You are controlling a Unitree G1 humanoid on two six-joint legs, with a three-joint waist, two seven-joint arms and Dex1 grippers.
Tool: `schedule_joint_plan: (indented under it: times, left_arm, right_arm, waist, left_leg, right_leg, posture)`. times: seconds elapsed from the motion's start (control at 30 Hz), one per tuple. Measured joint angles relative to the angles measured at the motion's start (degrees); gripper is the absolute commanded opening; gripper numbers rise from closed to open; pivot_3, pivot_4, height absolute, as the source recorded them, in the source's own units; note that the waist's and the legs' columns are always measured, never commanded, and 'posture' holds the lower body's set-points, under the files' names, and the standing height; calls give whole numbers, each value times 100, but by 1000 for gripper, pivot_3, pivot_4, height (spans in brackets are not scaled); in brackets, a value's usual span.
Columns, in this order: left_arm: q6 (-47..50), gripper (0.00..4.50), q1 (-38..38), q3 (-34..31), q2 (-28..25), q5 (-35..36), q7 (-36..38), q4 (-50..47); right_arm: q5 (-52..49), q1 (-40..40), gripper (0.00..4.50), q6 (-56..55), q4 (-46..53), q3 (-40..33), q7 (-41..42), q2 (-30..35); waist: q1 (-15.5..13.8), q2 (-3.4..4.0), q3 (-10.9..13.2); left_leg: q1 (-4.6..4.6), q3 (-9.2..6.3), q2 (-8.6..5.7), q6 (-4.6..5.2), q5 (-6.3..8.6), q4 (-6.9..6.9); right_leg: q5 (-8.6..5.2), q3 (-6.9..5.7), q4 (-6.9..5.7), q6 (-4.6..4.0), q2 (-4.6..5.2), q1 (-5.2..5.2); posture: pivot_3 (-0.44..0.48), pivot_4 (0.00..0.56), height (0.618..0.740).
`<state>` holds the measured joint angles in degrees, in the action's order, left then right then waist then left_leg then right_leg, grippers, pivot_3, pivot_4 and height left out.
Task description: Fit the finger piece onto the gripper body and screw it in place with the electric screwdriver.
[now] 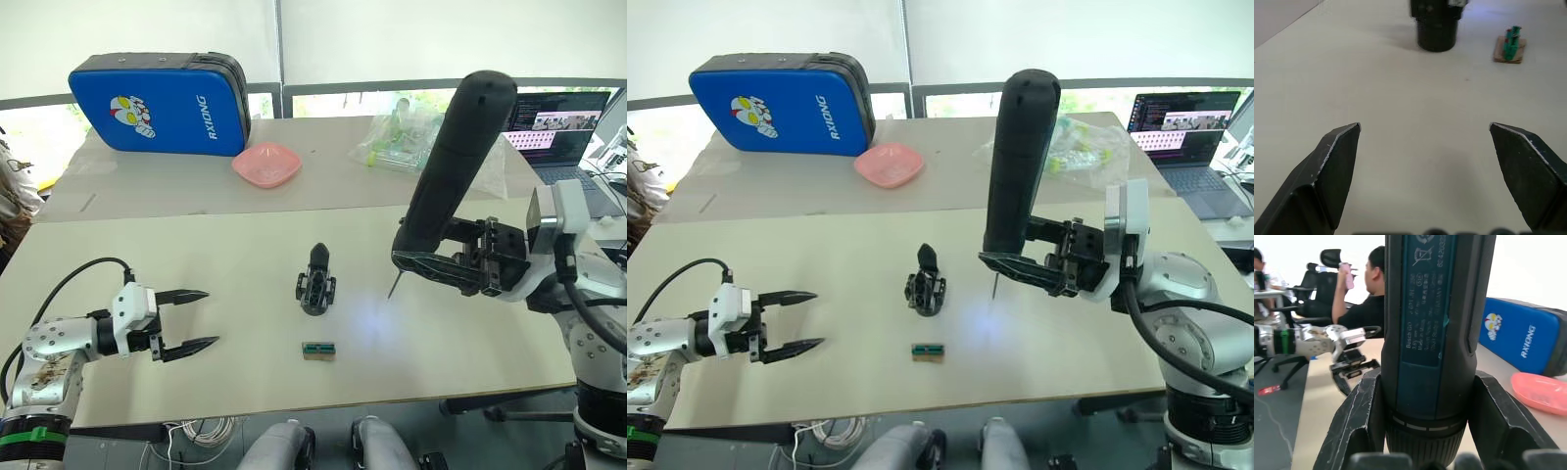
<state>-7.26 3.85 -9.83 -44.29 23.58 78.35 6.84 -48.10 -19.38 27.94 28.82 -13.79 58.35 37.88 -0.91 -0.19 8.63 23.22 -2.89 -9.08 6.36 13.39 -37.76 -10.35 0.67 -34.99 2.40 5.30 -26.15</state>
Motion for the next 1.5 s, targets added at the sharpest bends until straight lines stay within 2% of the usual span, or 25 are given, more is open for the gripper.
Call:
schedule_joint_plan:
  times: [0.17,0.27,0.3,0.4,0.5,0.67,1.03,1.5]
  left_arm:
    - [401,4448,-61,392,106,3,-181,-795]
    - [776,4448,-100,879,450,2,-435,-1292]
    - [883,4448,-98,1021,560,-5,-522,-1369]
    - [919,4448,-43,1406,628,-310,-631,-1428]
    - [870,4448,122,1810,672,-781,-812,-1439]
    - [1100,4448,315,2160,957,-1010,-1137,-1443]
    - [1080,4448,451,2561,1208,-1269,-1310,-1169]
    - [894,4448,537,2622,1320,-1269,-1381,-957]
  right_arm:
    - [-39,-205,1941,-4,285,424,-175,-277]
    - [133,-222,1941,-10,326,1105,-174,-571]
    - [251,-222,1941,-16,323,1331,-167,-659]
    - [635,-222,1941,-167,285,1823,-104,-837]
    - [873,-223,1941,-342,178,2016,-125,-1065]
    - [1261,-92,1941,-877,35,2278,165,-1158]
    - [1680,84,1941,-1155,-311,2596,288,-1238]
    - [1995,105,1941,-1426,-721,2685,297,-1404]
  waist:
    - [23,0,0]
    - [23,-1,0]
    - [22,-1,1]
    - [21,-1,1]
    - [-2,-1,1]
    - [5,-1,0]
    - [-20,-1,0]
    - [-15,-1,0]
  left_leg:
    - [-8,-1,3,-6,-4,-1]
    - [-8,-1,2,-14,-9,-4]
    - [-8,-1,2,-45,-28,-5]
    - [-7,0,1,-53,-33,-5]
    - [-7,0,-2,-51,-32,-6]
    - [-9,-1,-2,-52,-32,-7]
    - [-28,-1,-1,-47,-30,-7]
    - [-39,-2,0,-66,-42,-8]
  right_leg:
    - [4,-1,-6,-6,-4,3]
    - [4,-2,-7,-6,-5,1]
    - [4,-3,-6,-7,-6,1]
    - [4,-3,-6,-6,-6,1]
    - [5,-3,-4,-6,-4,4]
    - [6,-8,-6,-3,-9,2]
    - [8,-7,-12,-6,-11,18]
    - [13,-6,-19,-11,-15,23]
  posture:
    - [0,150,740]
    - [0,150,740]
    - [0,150,740]
    - [0,150,740]
    - [0,150,740]
    - [0,150,740]
    - [0,150,740]
    - [0,150,740]
